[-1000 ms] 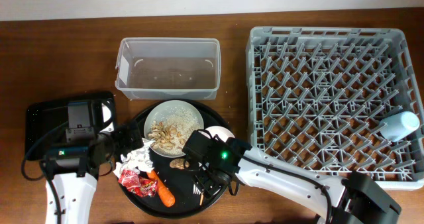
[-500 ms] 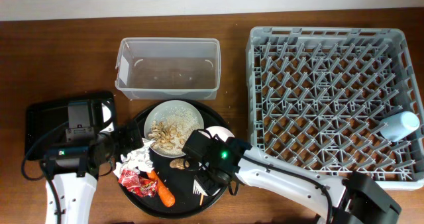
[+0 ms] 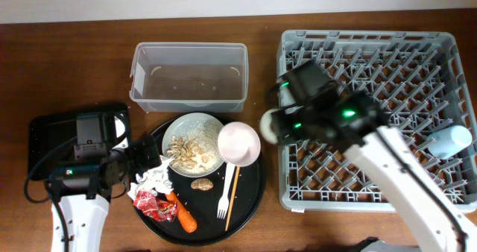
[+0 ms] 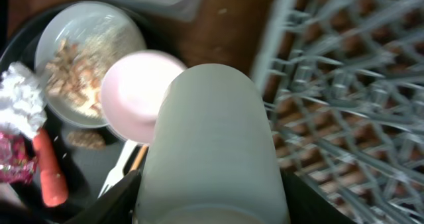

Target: Sort waste into correct bins and load items into the dishwasher rack

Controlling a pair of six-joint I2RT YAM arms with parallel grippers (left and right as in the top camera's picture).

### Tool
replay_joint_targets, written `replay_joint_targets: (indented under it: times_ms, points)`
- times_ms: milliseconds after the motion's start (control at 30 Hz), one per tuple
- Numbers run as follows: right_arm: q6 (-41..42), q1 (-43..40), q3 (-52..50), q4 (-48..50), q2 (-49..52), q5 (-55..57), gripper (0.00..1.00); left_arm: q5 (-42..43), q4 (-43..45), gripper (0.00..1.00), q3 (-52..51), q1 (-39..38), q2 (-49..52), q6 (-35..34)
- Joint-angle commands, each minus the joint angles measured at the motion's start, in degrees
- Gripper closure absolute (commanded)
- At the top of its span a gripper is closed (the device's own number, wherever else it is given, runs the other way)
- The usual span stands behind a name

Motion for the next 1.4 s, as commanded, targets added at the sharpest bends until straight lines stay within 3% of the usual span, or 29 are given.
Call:
replay_joint_targets:
  times_ms: [0, 233, 433, 600, 1233, 1300, 1367]
  points:
    - [-1.64, -8.79, 1.31, -2.14, -3.52, 2.14, 0.45, -0.15, -0.07, 0.01, 1.16, 0.24, -0.13, -0.74]
    - [-6.88, -40.22, 1.31, -4.66, -4.24, 2.14, 0.47, -0.15, -0.07, 0.01, 1.16, 0.24, -0.13, -0.72]
    - [-7.67, -58.88, 0.5, -4.52, 0.0, 2.14, 0.48, -0.15, -0.09, 0.01, 1.16, 0.24, -0.13, -0.72]
    - [-7.43, -63.52, 0.22, -4.68, 5.11, 4.48, 0.48, -0.15, -0.11, 0.01, 1.16, 0.24, -0.13, -0.72]
    - [-7.43, -63.39, -0.44, 0.31, 18.08, 4.0, 0.47, -0.15, -0.09, 0.01, 1.16, 0.24, -0.13, -0.72]
    - [-7.43, -63.39, -0.44, 0.28, 18.1, 3.89, 0.42, -0.15, -0.09, 0.01, 1.16, 0.24, -0.13, -0.72]
    - [-7.43, -63.39, -0.44, 0.24, 18.1, 3.3, 0.22, -0.15, -0.09, 0.01, 1.16, 0.24, -0.13, -0.72]
